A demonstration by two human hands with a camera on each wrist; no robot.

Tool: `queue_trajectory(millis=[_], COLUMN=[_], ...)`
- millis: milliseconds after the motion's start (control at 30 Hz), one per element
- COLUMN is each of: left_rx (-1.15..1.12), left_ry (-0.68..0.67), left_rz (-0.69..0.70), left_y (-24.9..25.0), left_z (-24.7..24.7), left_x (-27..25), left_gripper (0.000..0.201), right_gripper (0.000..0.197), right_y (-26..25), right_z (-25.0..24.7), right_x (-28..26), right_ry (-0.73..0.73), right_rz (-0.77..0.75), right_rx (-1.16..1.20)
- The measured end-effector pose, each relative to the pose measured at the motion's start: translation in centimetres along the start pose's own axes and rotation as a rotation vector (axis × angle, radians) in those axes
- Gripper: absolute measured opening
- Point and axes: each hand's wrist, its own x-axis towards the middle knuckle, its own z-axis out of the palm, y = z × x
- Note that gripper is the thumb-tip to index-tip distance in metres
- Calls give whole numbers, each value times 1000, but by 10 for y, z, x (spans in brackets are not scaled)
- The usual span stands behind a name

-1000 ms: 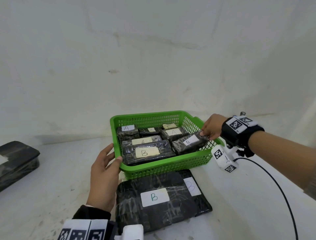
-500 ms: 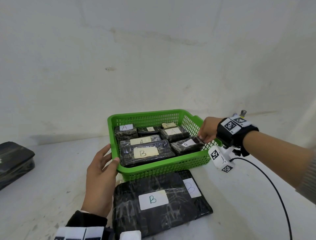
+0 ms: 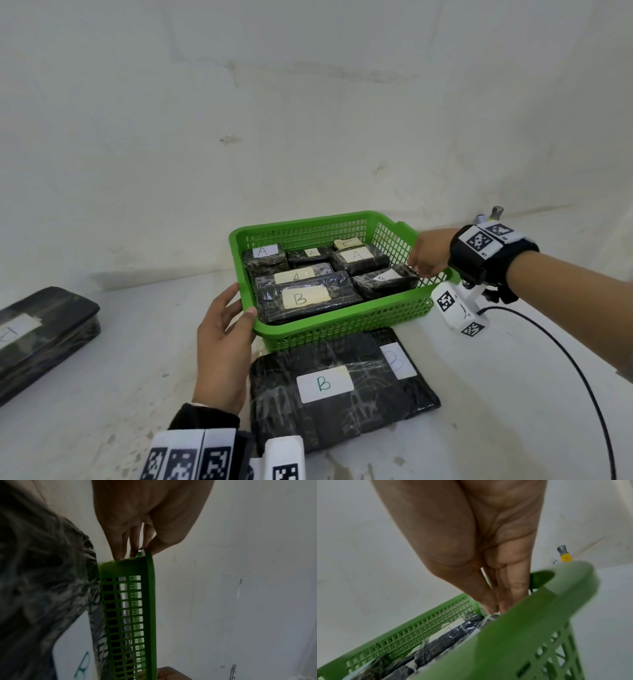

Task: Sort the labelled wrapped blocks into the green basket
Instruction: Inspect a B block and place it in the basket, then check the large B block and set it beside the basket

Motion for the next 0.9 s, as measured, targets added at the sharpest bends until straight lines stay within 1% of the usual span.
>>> queue_trajectory(millis=[33,67,200,267,367,433,500,567,667,733,833,900], left_rx=[3,9,39,55,79,78,92,118,171,250,410,480], left_ry=[0,2,27,37,32,10,4,11,27,54,56,67], left_rz=[-5,-9,-15,-21,-66,-112,-145,-143,-108,-97,-107,-134], left_y=[0,1,2,3,7,12,19,30,56,72,86,92], left_z=[0,0,0,0,-1,-7,-17,-30,-56,-81,-122,-153], left_x=[0,-1,-2,-2,-3,-9,-18,-33,-55,-75,-110,-138], left_gripper=[42,42,40,38,34,33,31,23,10,8,10,13], right_gripper=[30,28,30,30,28,25,19,13,16,12,9,10], right_y=[2,2,-2,-5,-14,-27,-44,-63,-95,-115,-142,-161], right_z=[-1,-2,-1,1,7,13,21,35,70,105,161,193], right_x=[-1,-3,-19,-28,-47,-70,-104,-138,-183,-208,-235,-250], right_ry=[-15,-27,7,75,256,337,358,307,138,64,-37,-107], right_rz=[-25,-55,-58,-61,-116,-206,-319,-426,-569,-616,-657,-651], right_rx=[-42,-29,-8,40,92,147,188,240,335,335,362,390])
